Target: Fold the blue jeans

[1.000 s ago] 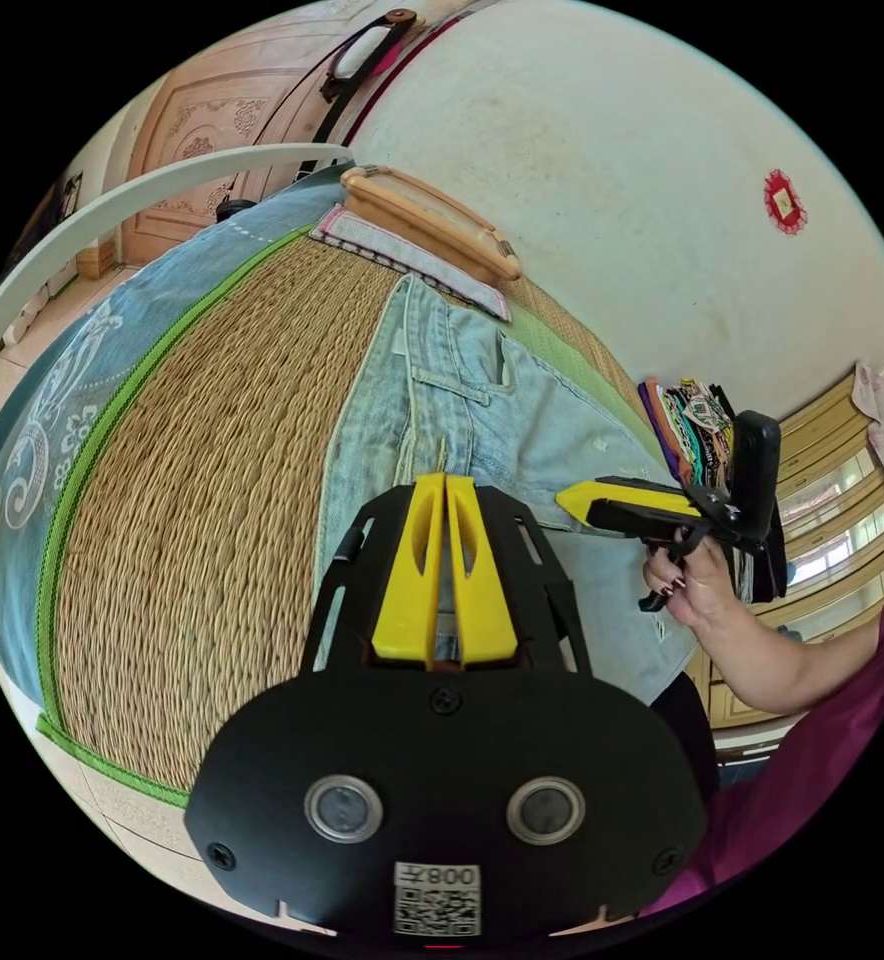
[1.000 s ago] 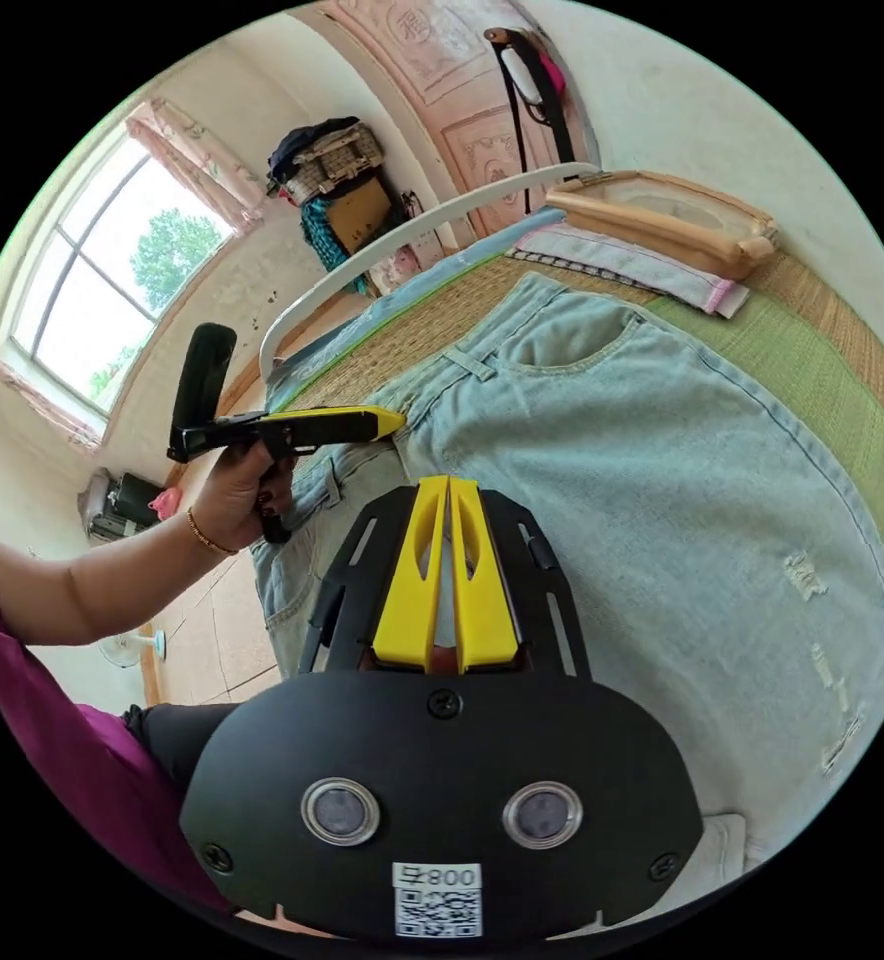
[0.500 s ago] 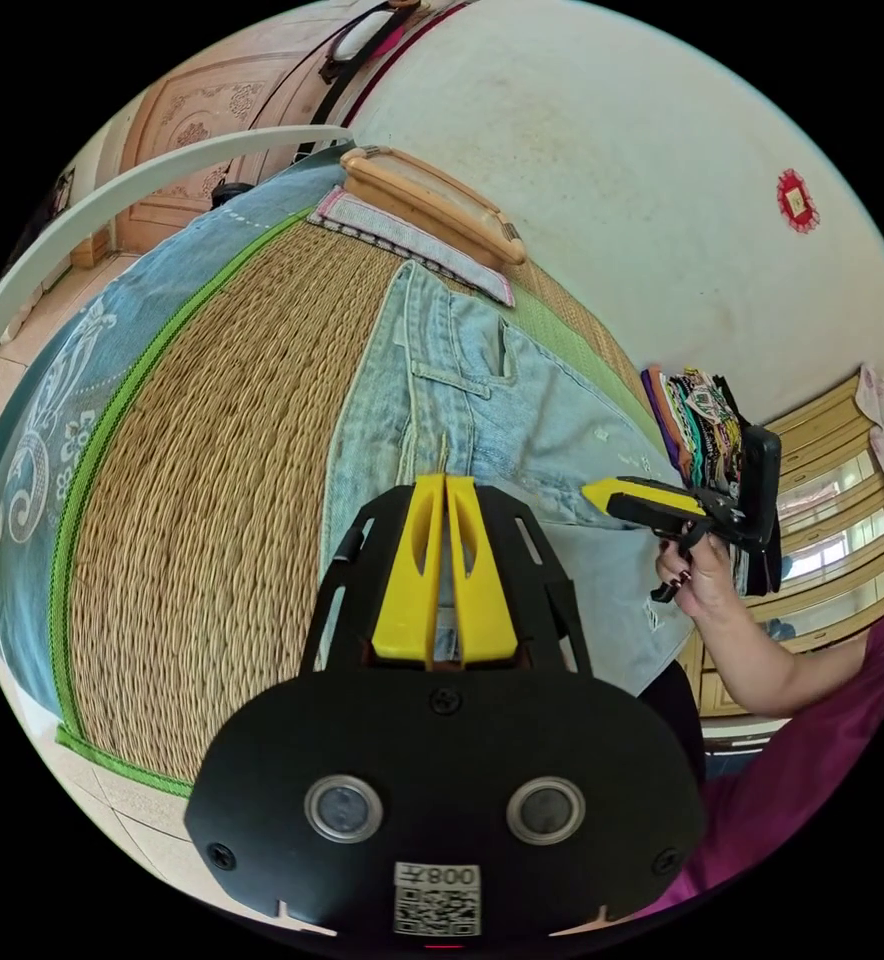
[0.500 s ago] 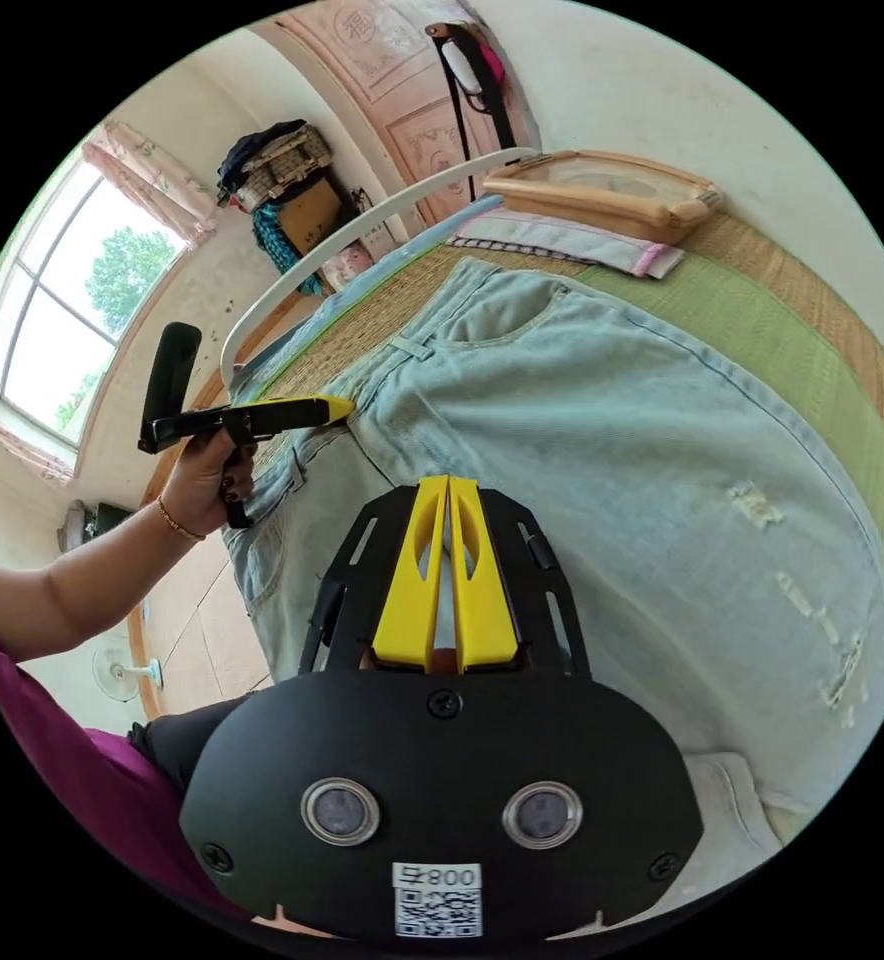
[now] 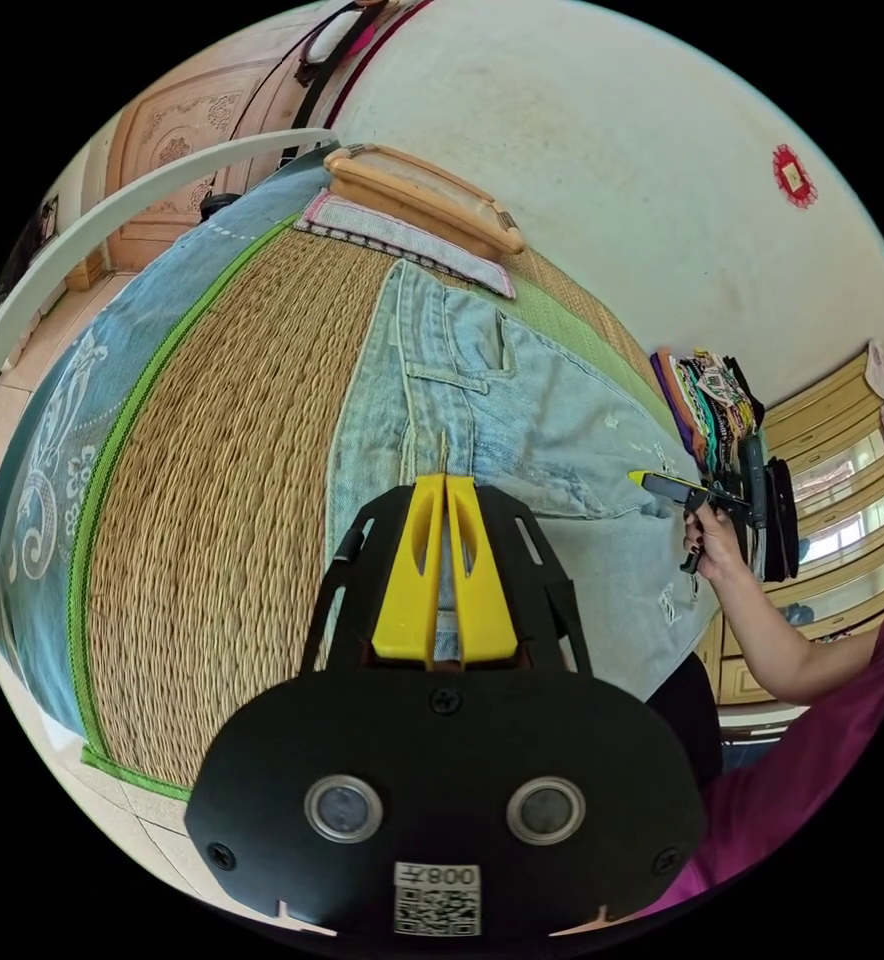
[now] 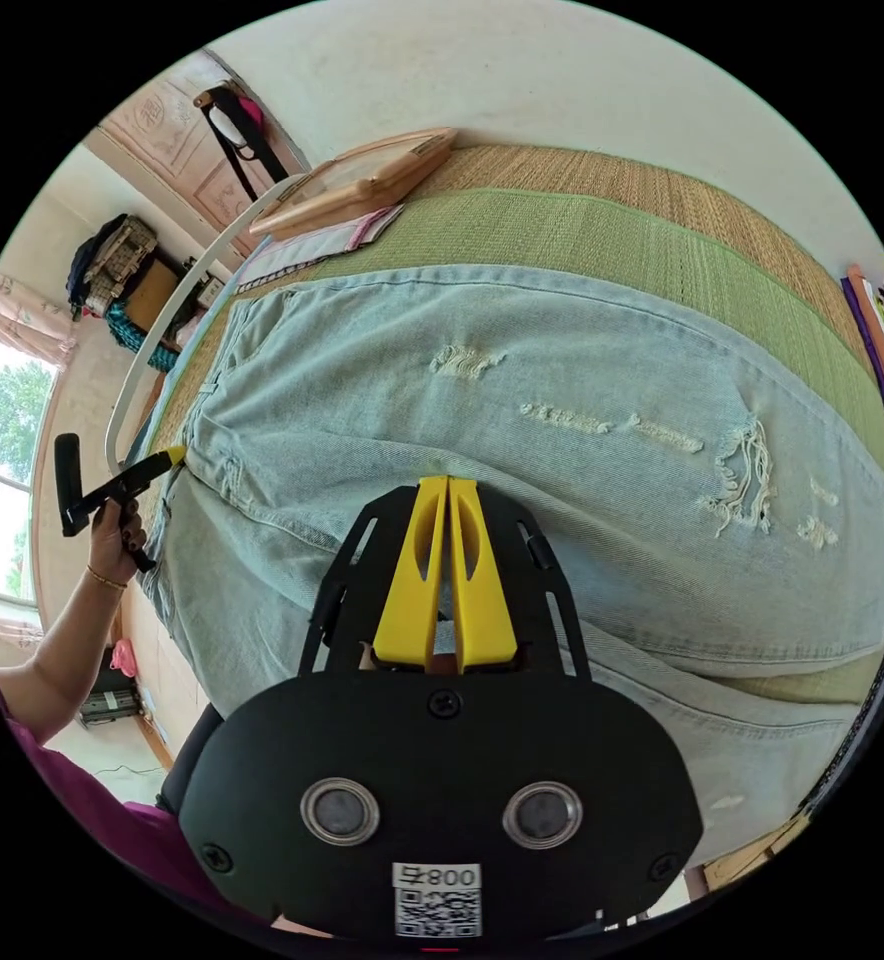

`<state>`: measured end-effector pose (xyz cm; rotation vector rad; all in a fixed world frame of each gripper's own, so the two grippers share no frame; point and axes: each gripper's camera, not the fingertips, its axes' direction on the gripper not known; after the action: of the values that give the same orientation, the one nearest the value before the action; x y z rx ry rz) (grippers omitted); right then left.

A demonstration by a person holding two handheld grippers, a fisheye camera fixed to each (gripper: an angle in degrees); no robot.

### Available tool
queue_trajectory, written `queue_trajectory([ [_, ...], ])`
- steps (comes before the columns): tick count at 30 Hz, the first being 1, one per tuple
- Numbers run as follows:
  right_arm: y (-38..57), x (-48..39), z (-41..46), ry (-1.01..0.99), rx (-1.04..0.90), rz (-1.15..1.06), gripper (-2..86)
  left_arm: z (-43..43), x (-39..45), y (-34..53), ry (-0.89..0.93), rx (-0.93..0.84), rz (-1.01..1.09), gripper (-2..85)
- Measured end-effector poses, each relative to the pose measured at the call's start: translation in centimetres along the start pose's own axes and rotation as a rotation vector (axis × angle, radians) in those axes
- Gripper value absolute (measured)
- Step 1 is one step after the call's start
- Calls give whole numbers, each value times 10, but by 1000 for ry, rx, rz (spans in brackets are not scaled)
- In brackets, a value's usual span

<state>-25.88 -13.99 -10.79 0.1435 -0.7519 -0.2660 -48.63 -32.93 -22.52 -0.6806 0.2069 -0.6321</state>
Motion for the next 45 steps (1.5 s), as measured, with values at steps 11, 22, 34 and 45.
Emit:
queue_trajectory([
  [11,57,66,-20,-47,28,134,1,11,1,-20,21,14,-55,1],
  [22,72,3,-12,-15,39,-101,1,19,7,-35,22,17,-106,1],
  [34,47,-60,-15,-179,81,-326,0,26,35,-65,4,73,-95,3],
  [45,-27,-61,-15,-54,90,-406,18,47,83,-147,92,106,69,23],
])
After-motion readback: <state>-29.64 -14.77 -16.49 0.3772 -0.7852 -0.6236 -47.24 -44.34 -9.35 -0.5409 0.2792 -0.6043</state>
